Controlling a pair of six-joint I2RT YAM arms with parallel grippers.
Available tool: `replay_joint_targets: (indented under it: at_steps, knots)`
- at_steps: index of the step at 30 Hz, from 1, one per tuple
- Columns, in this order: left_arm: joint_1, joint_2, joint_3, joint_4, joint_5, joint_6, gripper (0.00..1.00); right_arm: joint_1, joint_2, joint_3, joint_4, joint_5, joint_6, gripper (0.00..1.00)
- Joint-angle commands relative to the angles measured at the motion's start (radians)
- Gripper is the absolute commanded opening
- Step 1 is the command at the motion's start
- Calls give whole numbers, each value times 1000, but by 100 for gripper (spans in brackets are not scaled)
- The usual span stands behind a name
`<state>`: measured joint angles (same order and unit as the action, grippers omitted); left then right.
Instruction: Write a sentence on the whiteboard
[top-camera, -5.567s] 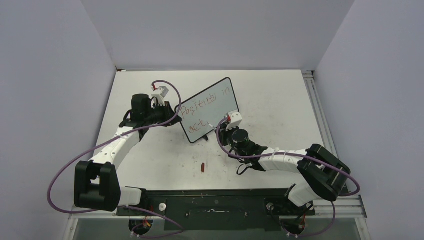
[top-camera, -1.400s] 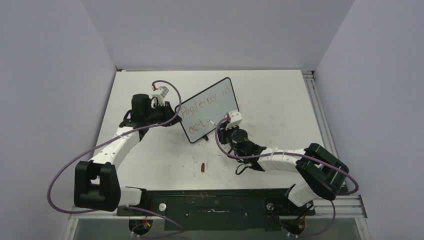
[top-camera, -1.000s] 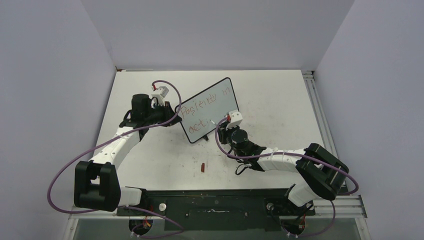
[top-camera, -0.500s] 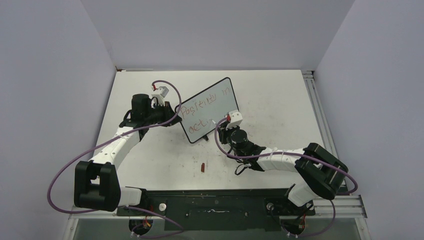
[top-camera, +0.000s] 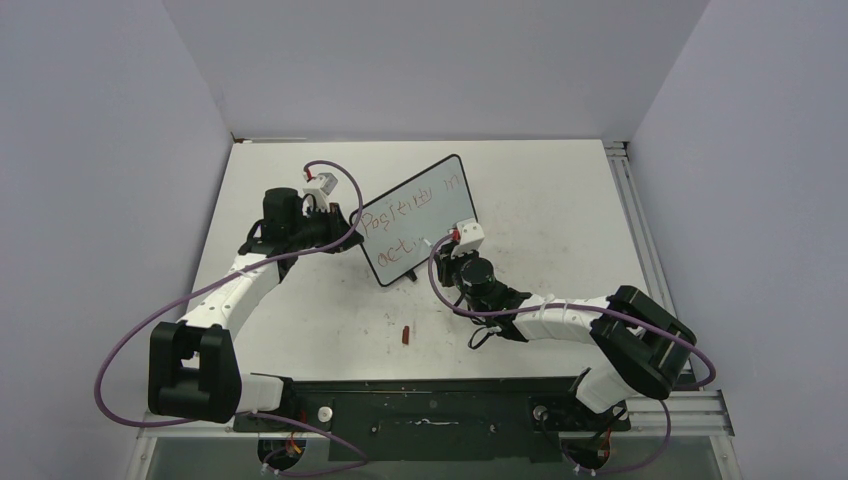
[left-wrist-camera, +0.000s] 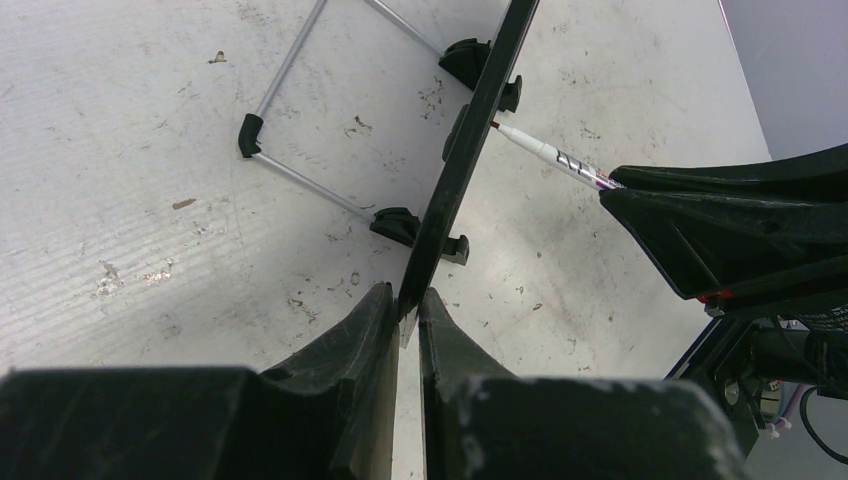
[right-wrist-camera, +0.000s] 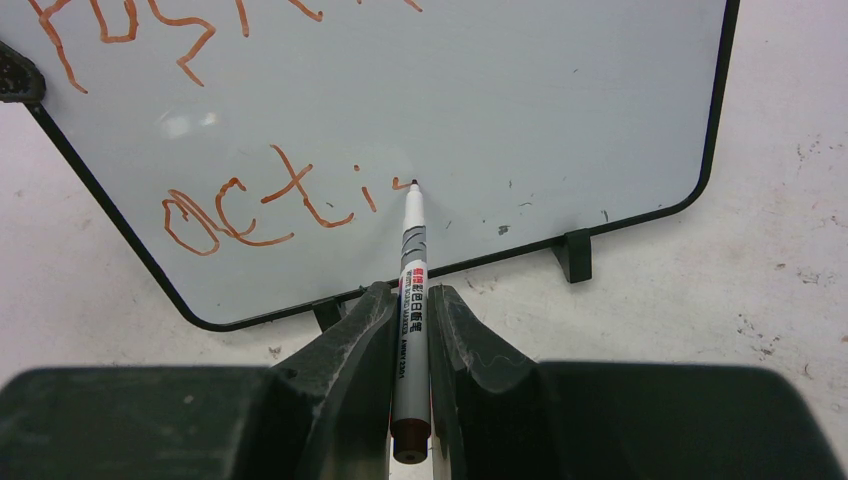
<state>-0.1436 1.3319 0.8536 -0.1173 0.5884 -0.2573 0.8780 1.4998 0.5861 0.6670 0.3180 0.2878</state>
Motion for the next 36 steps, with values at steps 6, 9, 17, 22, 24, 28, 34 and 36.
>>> replay_joint_targets:
  at_steps: [6, 9, 17, 22, 24, 28, 34, 36]
  knots:
    - [-2, -22, 39, -2, 8, 0, 0, 10, -27, 40, 40, 22, -17, 5]
    - [-2, -23, 39, -2, 9, 0, 0, 12, -34, 40, 41, 23, -21, 5]
    - [-3, -21, 39, -1, 8, 0, 0, 19, -42, 37, 47, 27, -25, 5]
    - [-3, -21, 39, -1, 9, 0, 0, 22, -41, 35, 49, 23, -27, 5]
    - [-4, -20, 39, -1, 10, 0, 0, 24, -38, 35, 52, 18, -26, 5]
    - [-4, -22, 40, -1, 10, 0, 0, 28, -38, 32, 60, 16, -32, 5]
    - [-4, -23, 39, -1, 10, 0, 0, 34, -36, 32, 62, 20, -38, 5]
    - [-3, -23, 39, -1, 9, 0, 0, 37, -36, 33, 62, 19, -38, 5]
